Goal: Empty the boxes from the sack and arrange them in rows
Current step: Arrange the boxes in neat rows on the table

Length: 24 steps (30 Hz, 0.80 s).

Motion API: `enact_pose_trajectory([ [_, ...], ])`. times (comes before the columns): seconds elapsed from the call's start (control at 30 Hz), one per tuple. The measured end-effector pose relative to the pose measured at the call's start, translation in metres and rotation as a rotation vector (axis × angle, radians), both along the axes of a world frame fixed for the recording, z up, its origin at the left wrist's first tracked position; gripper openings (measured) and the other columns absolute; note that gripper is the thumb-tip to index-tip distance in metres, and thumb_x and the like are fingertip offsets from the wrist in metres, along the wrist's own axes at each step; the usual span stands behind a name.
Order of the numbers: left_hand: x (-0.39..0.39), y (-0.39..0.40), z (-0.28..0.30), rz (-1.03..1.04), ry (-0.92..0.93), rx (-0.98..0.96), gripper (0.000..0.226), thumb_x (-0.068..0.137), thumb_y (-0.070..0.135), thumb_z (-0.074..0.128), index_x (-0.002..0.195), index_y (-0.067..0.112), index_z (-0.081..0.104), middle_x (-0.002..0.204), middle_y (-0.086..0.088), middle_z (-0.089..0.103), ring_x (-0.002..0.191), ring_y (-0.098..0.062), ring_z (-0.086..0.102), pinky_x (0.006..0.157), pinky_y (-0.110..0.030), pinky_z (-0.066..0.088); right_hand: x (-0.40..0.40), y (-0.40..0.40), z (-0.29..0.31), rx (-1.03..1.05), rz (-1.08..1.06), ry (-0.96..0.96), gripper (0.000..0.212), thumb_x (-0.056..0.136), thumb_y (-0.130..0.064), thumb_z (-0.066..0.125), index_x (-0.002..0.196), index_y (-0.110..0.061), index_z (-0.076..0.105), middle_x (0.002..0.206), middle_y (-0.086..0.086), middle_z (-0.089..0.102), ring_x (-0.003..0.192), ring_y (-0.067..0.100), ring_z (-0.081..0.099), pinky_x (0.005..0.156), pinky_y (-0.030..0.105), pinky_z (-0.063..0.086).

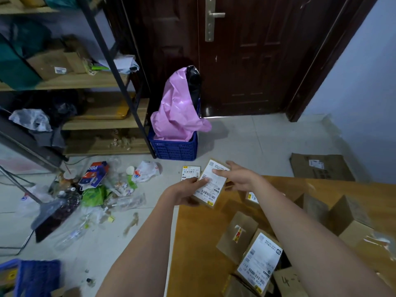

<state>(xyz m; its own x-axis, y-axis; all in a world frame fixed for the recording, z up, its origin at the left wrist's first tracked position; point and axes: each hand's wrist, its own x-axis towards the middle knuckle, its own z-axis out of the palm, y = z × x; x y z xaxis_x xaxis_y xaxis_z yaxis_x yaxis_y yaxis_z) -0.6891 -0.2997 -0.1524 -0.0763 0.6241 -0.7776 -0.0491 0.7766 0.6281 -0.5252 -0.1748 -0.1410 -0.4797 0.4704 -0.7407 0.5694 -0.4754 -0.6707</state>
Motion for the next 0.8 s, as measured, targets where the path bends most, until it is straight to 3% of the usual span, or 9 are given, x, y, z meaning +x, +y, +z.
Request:
enact_pose_trajectory([
  [0.07, -0.003, 0.004, -0.003, 0.002, 0.0, 0.009, 0.059, 0.082, 0.056, 0.069, 0.13, 0.025, 0.052, 0.11, -0.001, 0.074, 0.104, -0.022, 0.07, 0.088, -0.043, 0.058, -0.003, 0.003, -0.009, 0.029, -0.038, 0.028, 0.082, 0.08, -0.027, 0.081, 0.147, -0.029, 0.032, 0.111, 0.005, 0.071, 0.104, 0.024, 0.067, 0.081, 0.044, 0.056],
  [0.13, -0.006, 0.007, -0.004, 0.043, -0.041, 0.015, 0.056, 0.084, 0.048, 0.071, 0.129, 0.021, 0.054, 0.109, -0.003, 0.074, 0.103, -0.022, 0.07, 0.089, -0.044, 0.058, -0.004, 0.005, -0.018, 0.02, -0.137, 0.065, 0.068, 0.08, -0.022, 0.082, 0.138, -0.017, 0.047, 0.107, 0.007, 0.073, 0.097, 0.024, 0.071, 0.075, 0.043, 0.061],
  [0.2, -0.008, 0.01, -0.006, 0.09, -0.077, 0.023, 0.053, 0.084, 0.035, 0.076, 0.129, 0.019, 0.053, 0.109, -0.004, 0.074, 0.102, -0.022, 0.071, 0.086, -0.042, 0.059, -0.005, 0.01, -0.026, 0.029, -0.229, 0.07, 0.056, 0.081, -0.023, 0.081, 0.128, -0.012, 0.054, 0.103, 0.009, 0.075, 0.095, 0.026, 0.072, 0.079, 0.047, 0.061],
  [0.3, -0.013, 0.015, -0.015, 0.279, -0.001, 0.161, 0.067, 0.079, 0.018, 0.081, 0.135, 0.026, 0.046, 0.113, -0.008, 0.071, 0.094, -0.023, 0.072, 0.071, -0.034, 0.061, 0.0, 0.011, -0.036, -0.072, -0.287, 0.061, 0.063, 0.078, -0.029, 0.083, 0.131, -0.01, 0.052, 0.107, 0.013, 0.073, 0.098, 0.029, 0.071, 0.084, 0.051, 0.058],
  [0.4, -0.021, 0.02, -0.021, 0.482, 0.032, 0.276, 0.068, 0.08, 0.012, 0.08, 0.136, 0.029, 0.045, 0.117, -0.011, 0.066, 0.092, -0.024, 0.071, 0.064, -0.031, 0.06, 0.008, 0.009, -0.042, -0.104, 0.038, -0.129, 0.079, 0.07, -0.043, 0.084, 0.135, -0.012, 0.051, 0.124, 0.013, 0.065, 0.113, 0.032, 0.063, 0.098, 0.05, 0.051],
  [0.47, -0.022, 0.025, -0.02, 0.304, 0.09, 0.278, 0.066, 0.079, 0.011, 0.08, 0.132, 0.032, 0.049, 0.12, -0.007, 0.06, 0.098, -0.025, 0.068, 0.069, -0.035, 0.062, 0.005, 0.008, -0.043, -0.001, 0.311, -0.276, 0.102, 0.068, -0.043, 0.086, 0.15, -0.019, 0.031, 0.144, 0.012, 0.05, 0.131, 0.036, 0.049, 0.107, 0.054, 0.042],
  [0.53, -0.021, 0.031, -0.02, 0.096, 0.119, 0.268, 0.064, 0.075, 0.014, 0.084, 0.128, 0.03, 0.054, 0.119, -0.006, 0.061, 0.1, -0.026, 0.067, 0.076, -0.038, 0.062, -0.005, 0.011, -0.037, 0.138, 0.409, -0.261, 0.109, 0.072, -0.041, 0.085, 0.155, -0.031, 0.015, 0.153, 0.007, 0.04, 0.134, 0.034, 0.046, 0.106, 0.049, 0.043],
  [0.67, -0.019, 0.044, -0.025, 0.105, 0.161, 0.32, 0.056, 0.076, 0.024, 0.084, 0.125, 0.027, 0.058, 0.121, -0.005, 0.063, 0.103, -0.023, 0.066, 0.079, -0.036, 0.061, -0.021, 0.015, -0.032, 0.103, 0.387, -0.113, 0.062, 0.08, -0.034, 0.08, 0.134, -0.02, 0.052, 0.125, 0.004, 0.068, 0.1, 0.021, 0.07, 0.088, 0.04, 0.058],
  [0.8, -0.027, 0.043, -0.049, 0.29, 0.492, 0.26, 0.043, 0.093, 0.038, 0.062, 0.133, 0.026, 0.054, 0.135, -0.005, 0.057, 0.118, -0.025, 0.056, 0.092, -0.038, 0.052, -0.017, 0.014, -0.062, 0.072, -0.078, -0.114, 0.041, 0.085, -0.031, 0.076, 0.119, -0.013, 0.062, 0.119, 0.009, 0.07, 0.102, 0.025, 0.07, 0.088, 0.043, 0.057],
])
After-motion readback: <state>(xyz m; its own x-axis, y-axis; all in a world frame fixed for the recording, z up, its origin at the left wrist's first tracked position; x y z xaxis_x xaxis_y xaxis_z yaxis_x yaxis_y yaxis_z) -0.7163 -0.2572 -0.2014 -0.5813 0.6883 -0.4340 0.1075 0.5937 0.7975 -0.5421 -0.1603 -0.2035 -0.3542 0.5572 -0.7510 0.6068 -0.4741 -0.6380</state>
